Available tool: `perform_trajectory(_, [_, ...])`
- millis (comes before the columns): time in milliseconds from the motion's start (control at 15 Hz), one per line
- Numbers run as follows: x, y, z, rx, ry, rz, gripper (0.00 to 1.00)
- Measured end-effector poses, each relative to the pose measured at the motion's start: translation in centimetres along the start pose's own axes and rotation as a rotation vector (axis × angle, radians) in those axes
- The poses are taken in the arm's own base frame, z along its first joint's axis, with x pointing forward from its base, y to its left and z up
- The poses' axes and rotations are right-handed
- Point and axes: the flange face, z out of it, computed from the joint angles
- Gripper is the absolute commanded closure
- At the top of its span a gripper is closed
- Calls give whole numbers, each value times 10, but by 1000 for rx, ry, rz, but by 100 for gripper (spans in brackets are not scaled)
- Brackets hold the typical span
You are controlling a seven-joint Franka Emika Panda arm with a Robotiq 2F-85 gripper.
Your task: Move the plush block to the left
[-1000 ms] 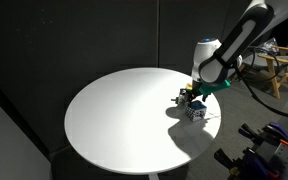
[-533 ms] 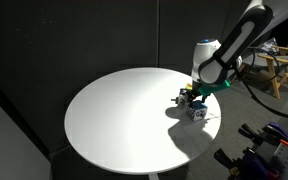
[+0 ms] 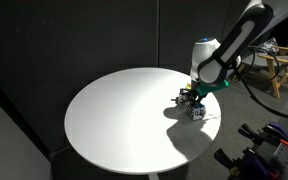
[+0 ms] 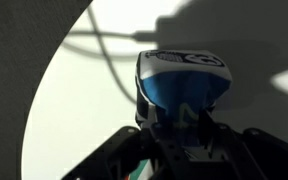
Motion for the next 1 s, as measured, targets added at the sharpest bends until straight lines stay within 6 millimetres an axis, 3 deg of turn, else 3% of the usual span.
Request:
perform_trajectory(333, [10,-4,-17,-15,-27,36,96])
perform_trajectory(1000, [23,-26,-101,15,-20,189,95])
